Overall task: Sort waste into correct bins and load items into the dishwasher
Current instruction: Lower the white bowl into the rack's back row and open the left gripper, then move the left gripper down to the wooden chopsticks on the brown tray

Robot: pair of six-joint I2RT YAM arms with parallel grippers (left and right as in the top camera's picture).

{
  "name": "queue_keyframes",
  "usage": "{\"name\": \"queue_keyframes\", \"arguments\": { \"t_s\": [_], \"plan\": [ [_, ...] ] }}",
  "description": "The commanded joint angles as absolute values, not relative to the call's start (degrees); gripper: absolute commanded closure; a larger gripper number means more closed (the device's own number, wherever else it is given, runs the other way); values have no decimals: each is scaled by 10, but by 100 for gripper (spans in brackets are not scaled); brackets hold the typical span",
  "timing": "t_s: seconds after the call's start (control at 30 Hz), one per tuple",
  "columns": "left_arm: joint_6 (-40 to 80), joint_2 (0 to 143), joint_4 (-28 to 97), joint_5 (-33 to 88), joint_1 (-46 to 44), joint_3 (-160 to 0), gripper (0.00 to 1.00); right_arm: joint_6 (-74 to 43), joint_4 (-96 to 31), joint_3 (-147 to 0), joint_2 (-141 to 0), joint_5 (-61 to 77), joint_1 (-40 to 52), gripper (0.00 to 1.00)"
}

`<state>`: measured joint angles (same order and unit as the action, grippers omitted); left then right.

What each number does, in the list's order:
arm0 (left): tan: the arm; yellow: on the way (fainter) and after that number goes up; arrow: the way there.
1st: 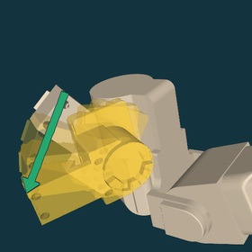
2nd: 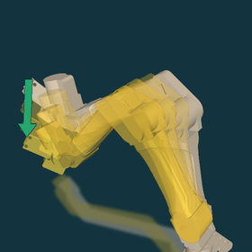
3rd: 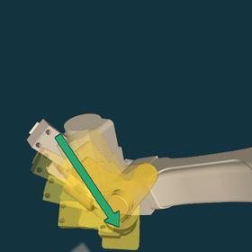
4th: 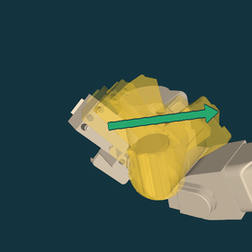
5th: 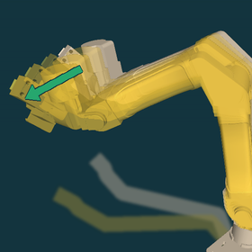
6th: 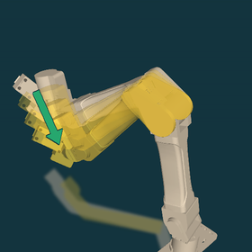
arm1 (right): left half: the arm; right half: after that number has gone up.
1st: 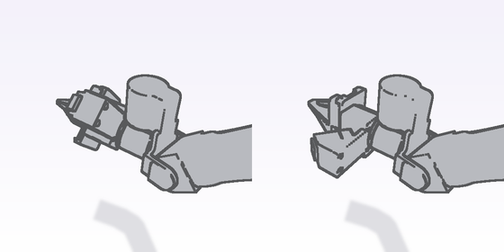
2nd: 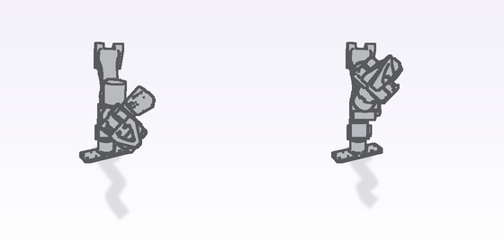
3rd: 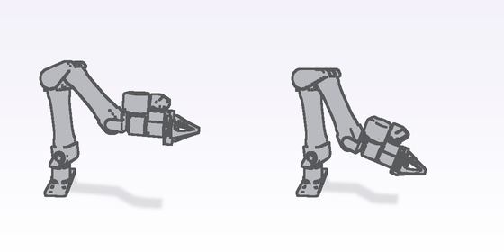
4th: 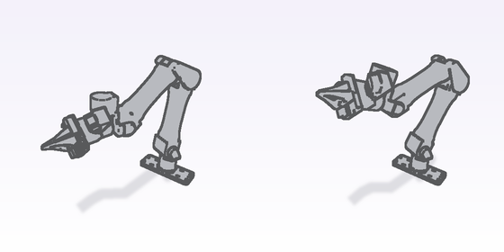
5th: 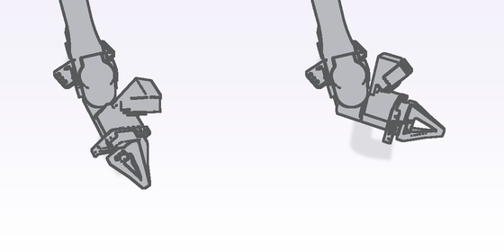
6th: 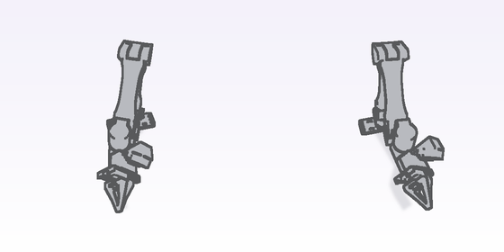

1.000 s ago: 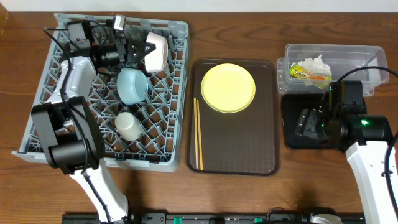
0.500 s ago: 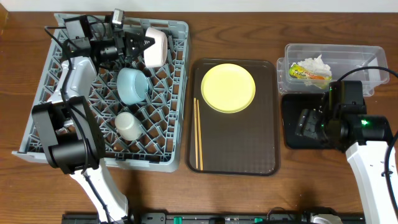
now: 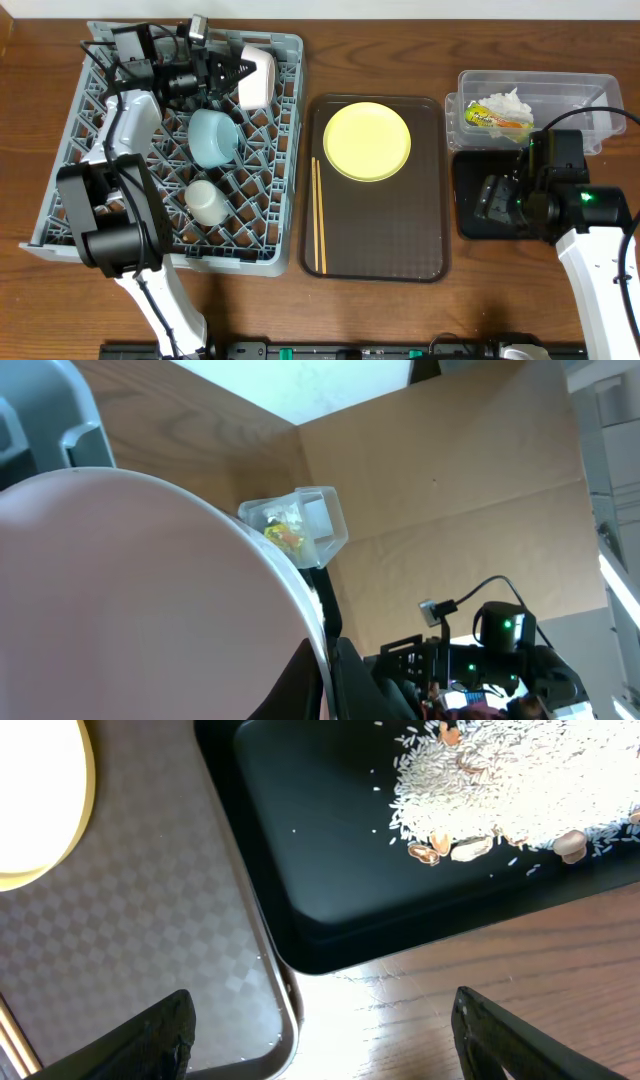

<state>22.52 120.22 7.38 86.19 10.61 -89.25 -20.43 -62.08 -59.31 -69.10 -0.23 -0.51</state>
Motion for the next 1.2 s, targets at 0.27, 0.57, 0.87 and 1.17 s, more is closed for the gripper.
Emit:
{"name": "queue_keyframes", "arguments": {
  "t_s": [0.27,0.57,0.87,1.17],
  "plan": [
    [226,1244,56,842,123,-893,89,-212,-626,-604,-685,3,-10,20],
    [229,1244,55,842,178,-893,66,-212,-626,-604,-685,3,-10,20],
    [239,1220,55,835,217,-893,31,-212,-626,-604,-685,3,-10,20],
    [239,1108,65,752,230,-893,14,-212,-626,-604,-685,3,-10,20]
  ]
}}
